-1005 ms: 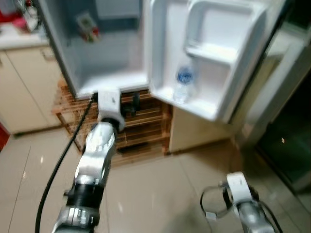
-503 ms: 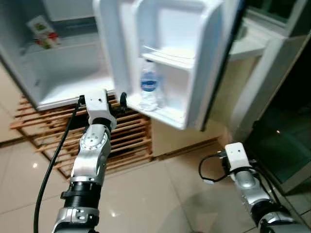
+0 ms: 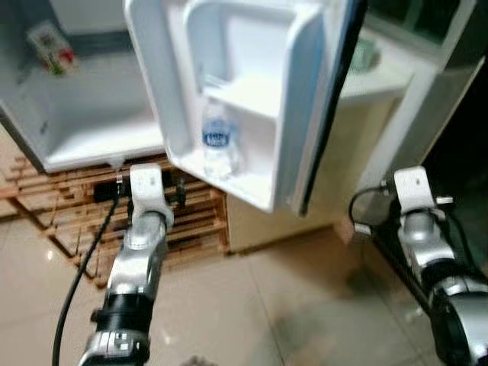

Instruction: Restocking fridge

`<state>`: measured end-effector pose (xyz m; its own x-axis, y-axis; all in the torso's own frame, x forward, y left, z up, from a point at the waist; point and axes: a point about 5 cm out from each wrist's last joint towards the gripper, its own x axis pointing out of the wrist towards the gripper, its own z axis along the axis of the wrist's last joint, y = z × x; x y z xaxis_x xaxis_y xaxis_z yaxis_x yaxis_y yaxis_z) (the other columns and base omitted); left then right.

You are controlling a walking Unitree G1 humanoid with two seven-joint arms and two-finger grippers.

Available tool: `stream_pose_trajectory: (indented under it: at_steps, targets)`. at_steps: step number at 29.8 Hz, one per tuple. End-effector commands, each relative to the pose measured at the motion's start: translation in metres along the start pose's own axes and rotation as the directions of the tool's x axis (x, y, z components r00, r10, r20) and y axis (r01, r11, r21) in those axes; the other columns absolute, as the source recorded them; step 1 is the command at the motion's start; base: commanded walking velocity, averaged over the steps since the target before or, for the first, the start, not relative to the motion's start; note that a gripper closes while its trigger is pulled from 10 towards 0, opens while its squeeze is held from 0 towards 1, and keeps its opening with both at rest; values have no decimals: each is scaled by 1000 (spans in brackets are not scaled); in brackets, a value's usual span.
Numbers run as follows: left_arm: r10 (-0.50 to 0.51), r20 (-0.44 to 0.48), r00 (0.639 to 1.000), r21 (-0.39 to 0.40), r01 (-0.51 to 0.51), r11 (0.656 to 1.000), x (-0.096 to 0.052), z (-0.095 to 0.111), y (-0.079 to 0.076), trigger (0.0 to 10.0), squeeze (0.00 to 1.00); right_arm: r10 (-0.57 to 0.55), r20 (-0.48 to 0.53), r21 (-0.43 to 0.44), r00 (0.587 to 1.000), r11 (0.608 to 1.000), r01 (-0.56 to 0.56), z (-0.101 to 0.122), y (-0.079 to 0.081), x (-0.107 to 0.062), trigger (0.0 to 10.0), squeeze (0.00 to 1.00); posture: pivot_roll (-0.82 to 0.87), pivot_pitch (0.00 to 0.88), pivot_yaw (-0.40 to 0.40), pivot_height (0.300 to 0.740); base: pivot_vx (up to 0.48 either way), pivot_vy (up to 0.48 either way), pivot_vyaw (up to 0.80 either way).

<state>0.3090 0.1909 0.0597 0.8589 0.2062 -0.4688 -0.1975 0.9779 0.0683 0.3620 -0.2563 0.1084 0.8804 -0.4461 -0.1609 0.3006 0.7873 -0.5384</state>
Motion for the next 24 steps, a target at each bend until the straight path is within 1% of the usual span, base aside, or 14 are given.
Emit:
stream_pose_trajectory:
  at_steps: [1, 2, 7, 12, 14, 16, 17, 18, 19, 20, 21, 22, 23, 24]
  targets:
    - [-16, -72, 997, 47, 19, 999, 1, -12, -1, 10000, 0, 9, 48, 64, 999, 998, -12, 23, 0, 4, 10000, 0, 16, 0, -1, 740, 0, 0, 0]
    - [-16, -72, 997, 47, 19, 999, 1, -12, -1, 10000, 0, 9, 48, 64, 999, 998, -12, 23, 0, 4, 10000, 0, 16, 0, -1, 740, 0, 0, 0]
    - [-52, -233, 971, 113, 80, 990, 3, -47, 1, 10000, 0, 91, 112, 196, 990, 974, -112, 66, 18, 3, 10000, 0, 50, 0, -17, 740, 0, 0, 0]
    - [-29, -299, 954, 178, 85, 980, 4, -66, 13, 10000, 0, 181, 167, 276, 969, 935, -222, 88, 38, -3, 10000, 0, 59, 0, -27, 740, 0, 0, 0]
    - [-20, -371, 928, 170, 89, 981, 4, -86, 26, 10000, 0, 264, 209, 303, 942, 898, -319, 102, 54, -10, 10000, 0, 56, 0, -30, 740, 0, 0, 0]
    - [9, -463, 886, 106, 45, 993, -3, -112, 40, 10000, 0, 367, 255, 275, 895, 860, -431, 114, 70, -18, 10000, 0, 43, 0, -24, 740, 0, 0, 0]
    - [29, -505, 863, 88, 18, 996, -8, -126, 49, 10000, 0, 425, 291, 284, 857, 817, -501, 123, 81, -25, 10000, 0, 25, 0, -18, 740, 0, 0, 0]
    - [29, -505, 863, 88, 18, 996, -8, -126, 49, 10000, 0, 425, 291, 284, 857, 817, -501, 123, 81, -25, 10000, 0, 25, 0, -18, 740, 0, 0, 0]
    - [78, -557, 827, 133, -4, 991, -18, -145, 65, 10000, 0, 557, 395, 252, 731, 699, -669, 145, 105, -45, 10000, 0, 10, 0, -9, 740, 0, 0, 0]
    - [101, -576, 811, 145, -20, 989, -22, -152, 72, 10000, 0, 624, 456, 221, 634, 611, -761, 157, 118, -59, 10000, 0, -3, 0, -4, 740, 0, 0, 0]
    - [113, -584, 804, 150, -30, 988, -24, -155, 75, 10000, 0, 660, 492, 196, 568, 552, -811, 164, 125, -68, 10000, 0, -20, 0, 5, 740, 0, 0, 0]
    - [118, -597, 794, 154, -32, 988, -27, -159, 77, 10000, 0, 703, 548, 137, 452, 458, -878, 171, 132, -84, 10000, 0, -37, 0, 11, 740, 0, 0, 0]
    - [118, -597, 794, 154, -32, 988, -27, -159, 77, 10000, 0, 703, 548, 137, 452, 458, -878, 171, 132, -84, 10000, 0, -37, 0, 11, 740, 0, 0, 0]
    - [114, -609, 785, 130, -43, 991, -29, -163, 78, 10000, 0, 730, 599, 89, 329, 347, -933, 177, 137, -104, 10000, 0, -54, 0, 20, 740, 0, 0, 0]
